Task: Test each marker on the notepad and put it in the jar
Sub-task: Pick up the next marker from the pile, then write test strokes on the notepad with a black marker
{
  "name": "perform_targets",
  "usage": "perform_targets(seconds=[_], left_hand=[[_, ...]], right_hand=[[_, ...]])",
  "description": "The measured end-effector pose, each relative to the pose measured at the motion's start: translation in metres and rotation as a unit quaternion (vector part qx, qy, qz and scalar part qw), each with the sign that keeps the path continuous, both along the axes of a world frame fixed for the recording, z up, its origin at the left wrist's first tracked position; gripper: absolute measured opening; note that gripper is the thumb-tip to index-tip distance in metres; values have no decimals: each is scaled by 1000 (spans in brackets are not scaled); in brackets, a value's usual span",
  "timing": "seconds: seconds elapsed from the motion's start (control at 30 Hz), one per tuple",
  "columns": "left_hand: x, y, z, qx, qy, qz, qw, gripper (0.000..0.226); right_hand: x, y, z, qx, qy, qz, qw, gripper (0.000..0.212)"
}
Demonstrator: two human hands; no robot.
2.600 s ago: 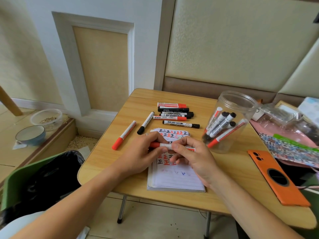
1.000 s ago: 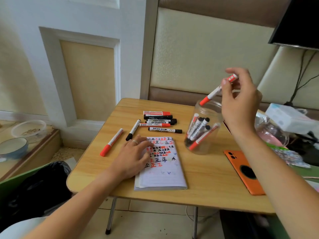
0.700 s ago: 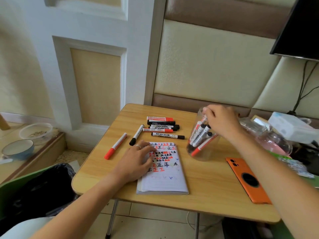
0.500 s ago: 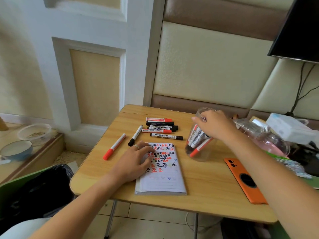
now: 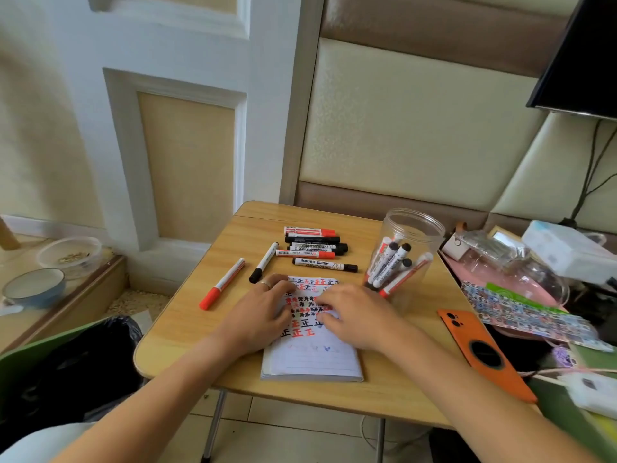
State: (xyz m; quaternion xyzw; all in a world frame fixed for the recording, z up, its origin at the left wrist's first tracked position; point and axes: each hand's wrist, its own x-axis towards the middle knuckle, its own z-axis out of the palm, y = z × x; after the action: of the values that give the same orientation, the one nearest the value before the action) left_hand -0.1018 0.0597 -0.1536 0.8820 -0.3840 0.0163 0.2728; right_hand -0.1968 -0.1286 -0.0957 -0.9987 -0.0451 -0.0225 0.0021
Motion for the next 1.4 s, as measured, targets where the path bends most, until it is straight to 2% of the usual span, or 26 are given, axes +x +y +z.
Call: perform_targets(seconds=[0.13, 0.3, 0.47, 0.63, 0.8, 0.9, 0.97, 1.03, 1.13, 1.23, 1.3, 1.4], left_hand=[[0, 0, -1, 9, -5, -30, 1000, 49], [0, -3, 2, 20, -16, -23, 999, 48], [1, -4, 0, 15, -15, -21, 1000, 47], [3, -4, -1, 13, -9, -20, 1000, 49], [3, -3, -2, 7, -7, -22, 1000, 50], [4, -2, -3, -11, -13, -23, 1000, 52], [5, -2, -5, -20, -47, -28, 998, 52], [5, -2, -5, -33, -70, -48, 996, 45], [1, -1, -3, -63, -29, -81, 994, 36], [-1, 1, -4, -114, -7, -86, 990, 25], [-2, 1, -4, -144, 15, -85, 986, 21], [-3, 1, -1, -137, 20, -80, 987, 33]], right_hand=[[9, -7, -8, 43, -28, -2, 999, 31], [39, -14, -6, 114, -53, -63, 990, 17], [78, -16, -15, 64, -122, -141, 980, 15], [98, -13, -14, -14, -99, -153, 983, 26], [108, -12, -23, -47, -75, -144, 986, 23], [104, -13, -24, -33, -156, -123, 979, 19], [97, -13, -26, 20, -227, -106, 968, 18], [83, -9, -25, 117, -280, -91, 949, 14], [56, -1, -19, 253, -294, -82, 918, 11], [31, 2, -14, 362, -266, -115, 886, 11], [20, 2, -9, 493, -209, -124, 836, 8], [11, -1, -3, 636, -97, -88, 760, 10]])
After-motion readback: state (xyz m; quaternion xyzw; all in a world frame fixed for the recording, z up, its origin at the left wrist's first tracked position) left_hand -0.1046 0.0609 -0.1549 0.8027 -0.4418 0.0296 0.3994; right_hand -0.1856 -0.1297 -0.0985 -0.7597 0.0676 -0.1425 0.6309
